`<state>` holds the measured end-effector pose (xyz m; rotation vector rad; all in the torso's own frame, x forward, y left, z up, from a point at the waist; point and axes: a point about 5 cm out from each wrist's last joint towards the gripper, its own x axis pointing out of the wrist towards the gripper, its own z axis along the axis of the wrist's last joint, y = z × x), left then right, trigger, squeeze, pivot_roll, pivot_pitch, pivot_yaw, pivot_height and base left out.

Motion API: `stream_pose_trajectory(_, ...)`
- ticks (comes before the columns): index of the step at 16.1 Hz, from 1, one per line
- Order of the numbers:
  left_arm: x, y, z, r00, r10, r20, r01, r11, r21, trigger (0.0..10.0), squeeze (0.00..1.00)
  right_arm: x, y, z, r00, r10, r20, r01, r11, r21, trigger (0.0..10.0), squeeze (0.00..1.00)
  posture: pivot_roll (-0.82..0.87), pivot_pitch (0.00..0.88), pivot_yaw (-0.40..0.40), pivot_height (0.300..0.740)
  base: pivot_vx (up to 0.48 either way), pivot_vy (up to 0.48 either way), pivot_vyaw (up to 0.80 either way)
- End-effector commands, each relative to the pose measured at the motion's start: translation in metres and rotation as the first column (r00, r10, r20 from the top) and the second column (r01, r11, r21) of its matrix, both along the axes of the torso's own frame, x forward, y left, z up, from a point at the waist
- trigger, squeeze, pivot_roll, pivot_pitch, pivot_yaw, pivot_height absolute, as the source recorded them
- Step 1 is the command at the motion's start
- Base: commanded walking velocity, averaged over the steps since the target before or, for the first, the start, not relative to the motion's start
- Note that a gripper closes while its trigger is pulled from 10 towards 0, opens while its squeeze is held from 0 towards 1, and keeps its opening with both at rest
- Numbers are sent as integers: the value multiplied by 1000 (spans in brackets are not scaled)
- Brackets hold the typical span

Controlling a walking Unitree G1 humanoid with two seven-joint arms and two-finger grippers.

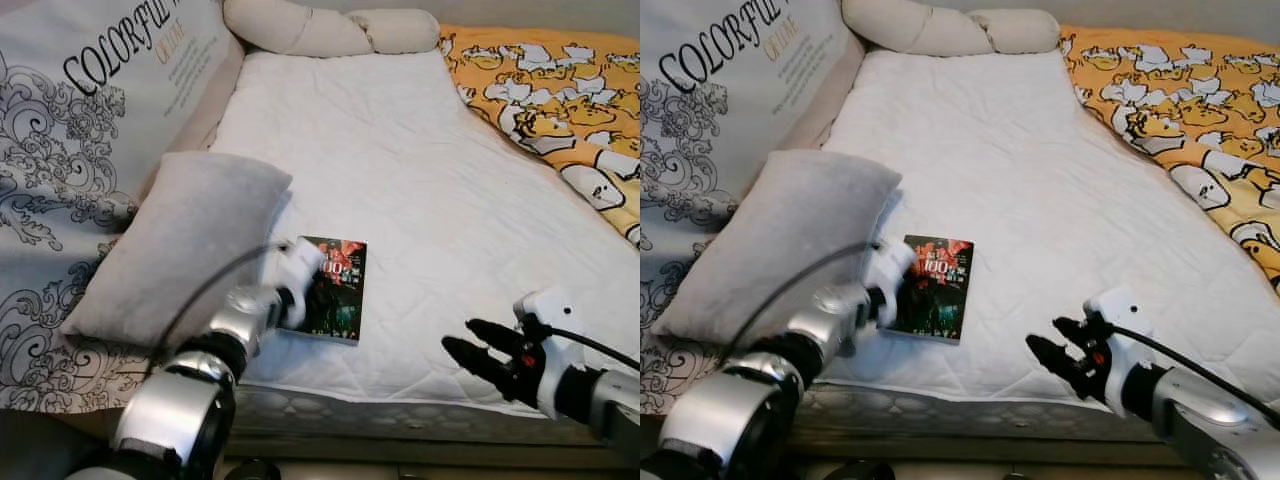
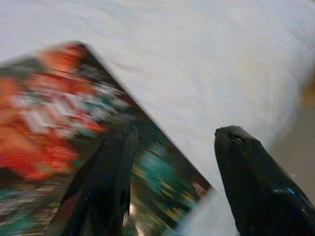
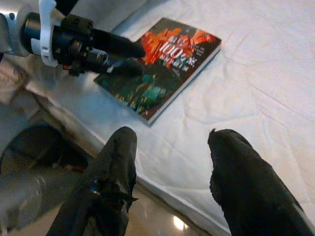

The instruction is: Clean up the room

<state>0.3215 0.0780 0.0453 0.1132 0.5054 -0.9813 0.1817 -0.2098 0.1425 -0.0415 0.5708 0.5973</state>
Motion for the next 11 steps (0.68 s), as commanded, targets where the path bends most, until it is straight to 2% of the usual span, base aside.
stream_pose_trajectory(1, -6, -1, -3, 992, -123, -1, 123, 991, 55, 10000, 0, -5, -2, 3, 999, 52, -7, -52, 999, -16, 10000, 0, -280, 0, 54, 740, 0, 0, 0)
stream_pose_trajectory(3, -19, -7, -11, 952, -303, -48, 307, 946, 102, 10000, 0, -20, -7, 4, 983, 163, -89, -168, 984, -53, 10000, 0, -285, 0, 57, 740, 0, 0, 0)
stream_pose_trajectory(5, -26, -11, -15, 924, -378, -57, 383, 911, 152, 10000, 0, -29, -13, 4, 967, 201, -158, -215, 974, -76, 10000, 0, -290, 0, 57, 740, 0, 0, 0)
stream_pose_trajectory(8, -32, -15, -23, 901, -432, -50, 431, 871, 237, 10000, 0, -36, -17, 4, 952, 228, -202, -251, 963, -95, 10000, 0, -298, 0, 57, 740, 0, 0, 0)
stream_pose_trajectory(10, -32, -19, -26, 915, -404, -10, 387, 870, 305, 10000, 0, -37, -17, 3, 948, 240, -208, -264, 960, -96, 10000, 0, -300, 0, 56, 740, 0, 0, 0)
stream_pose_trajectory(11, -30, -22, -29, 929, -369, 33, 332, 868, 368, 10000, 0, -38, -17, 2, 945, 245, -215, -271, 958, -97, 10000, 0, -299, 0, 54, 740, 0, 0, 0)
